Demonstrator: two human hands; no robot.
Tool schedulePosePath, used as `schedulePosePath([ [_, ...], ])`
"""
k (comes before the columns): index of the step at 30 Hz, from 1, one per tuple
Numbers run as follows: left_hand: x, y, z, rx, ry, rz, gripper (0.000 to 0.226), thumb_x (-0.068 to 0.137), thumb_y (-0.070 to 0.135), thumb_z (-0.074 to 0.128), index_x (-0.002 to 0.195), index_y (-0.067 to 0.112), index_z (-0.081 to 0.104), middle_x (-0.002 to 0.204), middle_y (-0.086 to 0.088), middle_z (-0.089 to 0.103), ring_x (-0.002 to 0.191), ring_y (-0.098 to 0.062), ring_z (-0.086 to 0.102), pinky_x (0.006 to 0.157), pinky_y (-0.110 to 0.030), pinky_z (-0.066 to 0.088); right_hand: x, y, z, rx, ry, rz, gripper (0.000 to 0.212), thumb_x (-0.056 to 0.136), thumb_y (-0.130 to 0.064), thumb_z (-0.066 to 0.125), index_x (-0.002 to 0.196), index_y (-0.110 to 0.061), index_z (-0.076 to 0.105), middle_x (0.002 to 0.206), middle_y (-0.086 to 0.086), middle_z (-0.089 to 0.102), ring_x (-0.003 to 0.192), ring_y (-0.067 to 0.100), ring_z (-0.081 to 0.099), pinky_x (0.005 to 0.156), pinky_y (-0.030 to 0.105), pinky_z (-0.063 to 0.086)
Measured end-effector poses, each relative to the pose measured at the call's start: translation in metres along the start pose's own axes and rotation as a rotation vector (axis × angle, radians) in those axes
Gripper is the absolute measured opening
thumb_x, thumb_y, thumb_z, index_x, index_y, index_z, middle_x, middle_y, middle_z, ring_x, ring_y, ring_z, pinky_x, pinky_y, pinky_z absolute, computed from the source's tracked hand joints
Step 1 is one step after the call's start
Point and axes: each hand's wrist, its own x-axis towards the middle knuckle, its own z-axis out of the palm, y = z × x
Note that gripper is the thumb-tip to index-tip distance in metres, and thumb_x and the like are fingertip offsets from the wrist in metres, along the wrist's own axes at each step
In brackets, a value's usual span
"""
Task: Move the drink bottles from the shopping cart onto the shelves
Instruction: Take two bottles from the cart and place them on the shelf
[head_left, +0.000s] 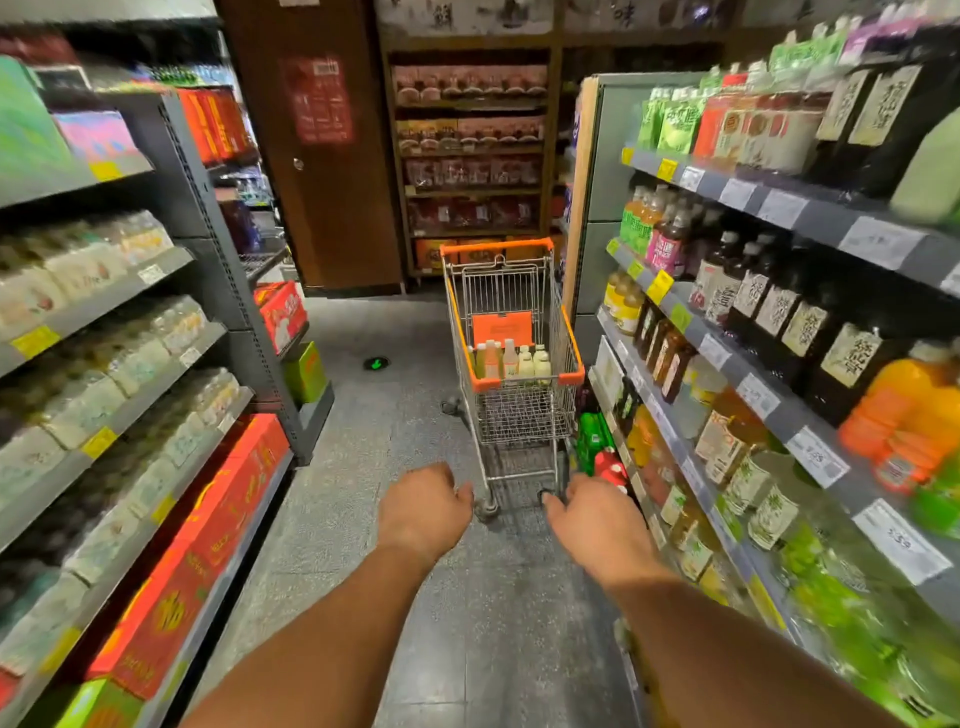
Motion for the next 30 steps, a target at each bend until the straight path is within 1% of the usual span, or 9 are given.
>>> schedulePosePath([
  [5,0.101,-0.001,0.023,-0.006,-0.045,-0.013,0.033,0.092,0.052,0.047,0.096,0.023,0.064,0.092,-0.001,0.07,0.084,-0.022,0.065,0.067,-0.029,0.045,0.095,-0.011,0.025,0.024,-0.049,0.077,0.03,0.09,-0.052,0.05,0.083,-0.023,0.055,0.079,-0.001,0.061,0.073,0.02,0.059,0.061,0.027,0.041],
  [7,0.143,-0.001,0.028,-0.001,-0.08,-0.022,0.033,0.092,0.052,0.047,0.096,0.023,0.063,0.093,-0.001,0.069,0.086,-0.023,0.065,0.07,-0.03,0.047,0.13,-0.021,0.03,0.017,0.017,-0.04,0.024,0.079,-0.037,0.07,0.07,-0.021,0.055,0.063,-0.001,0.053,0.057,0.021,0.053,0.053,0.026,0.044],
  [9,0.186,0.002,0.033,-0.014,-0.102,-0.017,0.032,0.092,0.052,0.047,0.096,0.024,0.062,0.094,0.0,0.069,0.087,-0.023,0.065,0.071,-0.03,0.048,0.163,-0.028,0.038,0.025,0.016,-0.093,0.027,0.065,-0.02,0.083,0.061,-0.014,0.057,0.054,0.003,0.05,0.048,0.023,0.05,0.046,0.024,0.038],
  [12,0.245,0.008,0.042,-0.046,-0.13,-0.018,0.031,0.091,0.052,0.048,0.092,0.026,0.063,0.093,0.001,0.069,0.086,-0.023,0.064,0.07,-0.029,0.047,0.22,-0.042,0.053,0.091,-0.005,0.07,0.027,0.088,-0.042,0.052,0.078,-0.017,0.056,0.071,0.002,0.058,0.066,0.025,0.058,0.059,0.031,0.048],
  [14,0.282,0.013,0.05,-0.045,-0.119,0.001,0.033,0.091,0.052,0.047,0.089,0.025,0.065,0.091,0.001,0.07,0.082,-0.021,0.062,0.068,-0.028,0.045,0.258,-0.045,0.066,0.093,-0.021,0.099,0.031,0.089,-0.047,0.04,0.081,-0.02,0.053,0.077,0.0,0.058,0.071,0.022,0.059,0.063,0.033,0.049],
  [17,0.341,0.02,0.066,-0.06,-0.143,-0.005,0.029,0.09,0.047,0.048,0.072,0.024,0.051,0.078,0.002,0.063,0.069,-0.018,0.053,0.062,-0.028,0.041,0.319,-0.048,0.082,0.089,0.013,0.088,0.036,0.09,-0.053,0.041,0.075,-0.022,0.049,0.076,-0.004,0.058,0.069,0.014,0.056,0.06,0.03,0.044],
  [20,0.4,0.026,0.087,-0.073,-0.151,-0.025,0.03,0.088,0.041,0.05,0.067,0.02,0.048,0.067,0.006,0.056,0.06,-0.016,0.05,0.054,-0.028,0.038,0.385,-0.043,0.1,0.062,-0.007,0.113,0.037,0.087,-0.057,0.044,0.079,-0.023,0.055,0.078,-0.003,0.06,0.072,0.019,0.06,0.064,0.033,0.048],
  [26,0.515,0.046,0.121,-0.047,-0.163,-0.068,0.029,0.086,0.048,0.051,0.075,0.022,0.057,0.067,0.006,0.057,0.072,-0.024,0.06,0.064,-0.032,0.049,0.52,-0.031,0.123,0.026,-0.109,0.095,0.037,0.089,-0.056,0.045,0.087,-0.021,0.054,0.086,-0.001,0.058,0.075,0.021,0.053,0.063,0.033,0.042],
  [30,0.592,0.057,0.151,-0.103,-0.149,-0.086,0.028,0.088,0.053,0.052,0.092,0.026,0.061,0.079,0.005,0.063,0.077,-0.021,0.061,0.063,-0.027,0.04,0.606,-0.023,0.141,0.026,-0.142,0.094,0.038,0.093,-0.053,0.046,0.099,-0.017,0.057,0.098,0.001,0.062,0.085,0.022,0.06,0.068,0.032,0.046],
])
